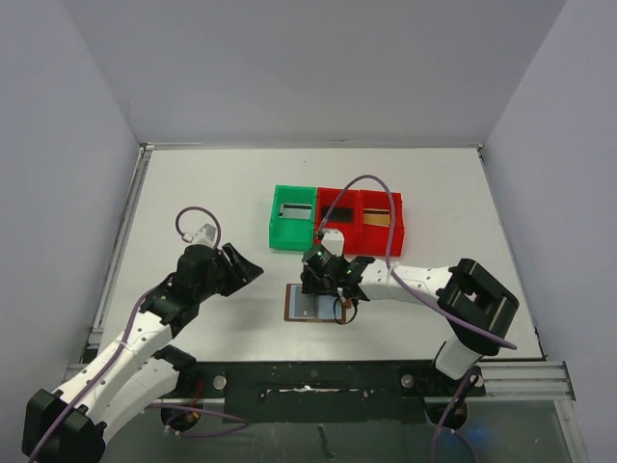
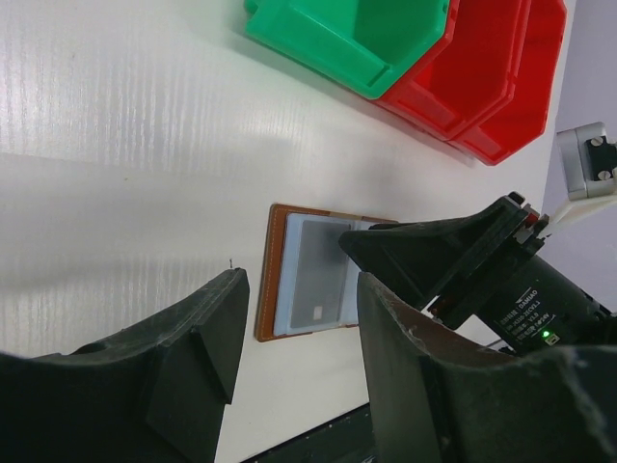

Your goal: Take the credit cards out of the card holder

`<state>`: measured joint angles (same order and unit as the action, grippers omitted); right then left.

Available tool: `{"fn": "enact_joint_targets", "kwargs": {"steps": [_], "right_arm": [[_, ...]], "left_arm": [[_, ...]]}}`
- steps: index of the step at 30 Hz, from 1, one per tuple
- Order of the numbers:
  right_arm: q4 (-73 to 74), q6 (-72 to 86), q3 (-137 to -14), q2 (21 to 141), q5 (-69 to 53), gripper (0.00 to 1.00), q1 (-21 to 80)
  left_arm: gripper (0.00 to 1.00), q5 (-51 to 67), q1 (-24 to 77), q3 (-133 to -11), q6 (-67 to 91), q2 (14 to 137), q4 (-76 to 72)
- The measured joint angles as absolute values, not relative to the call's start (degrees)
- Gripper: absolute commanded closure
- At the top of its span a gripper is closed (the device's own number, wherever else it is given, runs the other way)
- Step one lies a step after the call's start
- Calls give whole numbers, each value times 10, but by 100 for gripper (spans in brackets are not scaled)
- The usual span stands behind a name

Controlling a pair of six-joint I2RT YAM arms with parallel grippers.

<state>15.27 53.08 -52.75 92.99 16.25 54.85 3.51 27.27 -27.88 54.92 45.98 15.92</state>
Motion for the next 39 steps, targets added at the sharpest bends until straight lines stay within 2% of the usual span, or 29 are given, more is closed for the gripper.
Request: {"fn": "enact_joint_targets", "kwargs": {"steps": [12,18,21,23,29,39], "right_arm": [[151,545,-528,933,154,61,560],[150,551,-526,933,150,62,560],[146,559,-522,935,145,71,559],[133,564,-509,935,138,75,555],[65,583,-459,930,91,75,526],[-67,613,-368,905,23,92,483]], "left_arm": [[52,35,273,-274,553,458,160],[52,35,273,-274,553,457,159],[52,37,273,-274,553,458,157],[52,39,273,-274,553,462,153],[53,55,273,-274,553,477,133],[58,104,275,-255,553,512,83]]}}
